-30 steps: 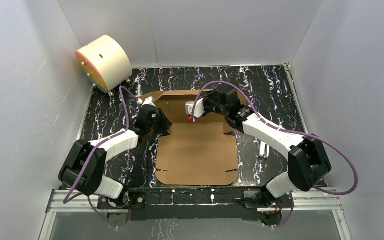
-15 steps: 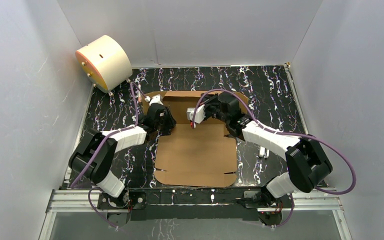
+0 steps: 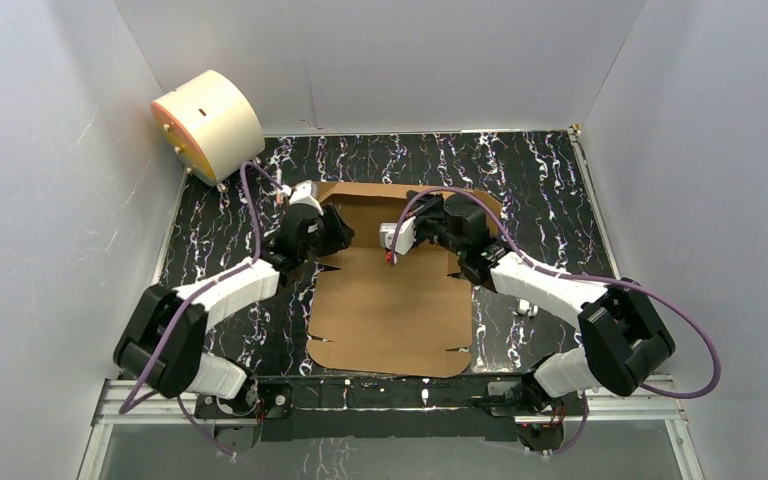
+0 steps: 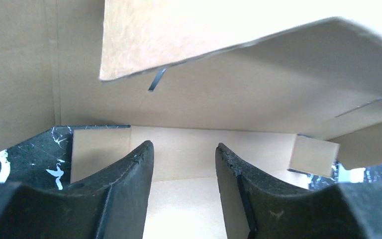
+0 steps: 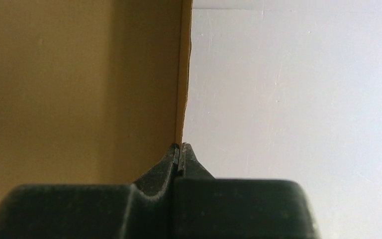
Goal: Fold the paper box
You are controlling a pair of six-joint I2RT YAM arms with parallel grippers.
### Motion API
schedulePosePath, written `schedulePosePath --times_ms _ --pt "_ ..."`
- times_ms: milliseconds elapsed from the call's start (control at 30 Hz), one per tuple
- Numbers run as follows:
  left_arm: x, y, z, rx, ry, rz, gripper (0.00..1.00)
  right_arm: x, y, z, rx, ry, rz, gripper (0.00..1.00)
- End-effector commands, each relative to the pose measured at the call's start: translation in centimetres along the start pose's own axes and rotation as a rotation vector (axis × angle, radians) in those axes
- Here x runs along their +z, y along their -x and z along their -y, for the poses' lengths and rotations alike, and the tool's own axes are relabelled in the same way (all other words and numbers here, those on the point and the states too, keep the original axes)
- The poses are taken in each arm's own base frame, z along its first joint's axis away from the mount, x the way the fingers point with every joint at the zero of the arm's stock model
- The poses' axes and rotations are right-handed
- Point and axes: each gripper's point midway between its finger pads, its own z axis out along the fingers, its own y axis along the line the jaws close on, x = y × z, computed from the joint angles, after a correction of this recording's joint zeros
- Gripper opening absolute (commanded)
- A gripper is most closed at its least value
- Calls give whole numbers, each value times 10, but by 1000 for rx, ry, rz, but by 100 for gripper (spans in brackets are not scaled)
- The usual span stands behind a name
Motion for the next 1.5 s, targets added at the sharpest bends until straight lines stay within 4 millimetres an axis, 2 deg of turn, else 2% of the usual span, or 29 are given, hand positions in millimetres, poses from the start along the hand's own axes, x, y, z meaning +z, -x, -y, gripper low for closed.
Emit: schedulePosePath --times_ms 0,167,300,433,567,733,833,867,933,1100,1233,1300,1467 --pt "-32 29 10 13 -37 66 48 -10 9 37 -34 -118 21 0" --pt "-68 56 -4 42 -4 113 49 -9 9 44 -52 -115 15 0" --pt "-93 83 -24 95 56 145 52 -9 10 48 -68 -117 17 0" --pt "-102 102 -43 139 94 136 56 -9 13 54 -79 -122 30 0" --pt "-95 113 -54 171 78 101 58 -9 14 58 -91 -124 32 0" --pt "-78 131 -68 119 -17 62 60 -8 16 60 -95 -118 41 0" --pt "-72 141 -68 121 -54 59 61 -8 16 60 -98 -108 40 0" --pt "-72 149 -77 113 -41 77 61 -8 15 59 -97 -105 38 0" --pt "-70 153 -80 106 -57 92 62 -7 15 59 -99 -103 40 0" --pt "-59 165 -76 115 -157 94 62 -5 16 59 -108 -98 42 0" --pt "-43 164 -70 142 -237 60 60 -2 16 60 -113 -95 42 0" --pt "-40 162 -66 151 -280 43 56 -1 16 61 -116 -95 42 0" --pt "-41 155 -59 192 -347 42 28 1 13 63 -130 -100 25 0"
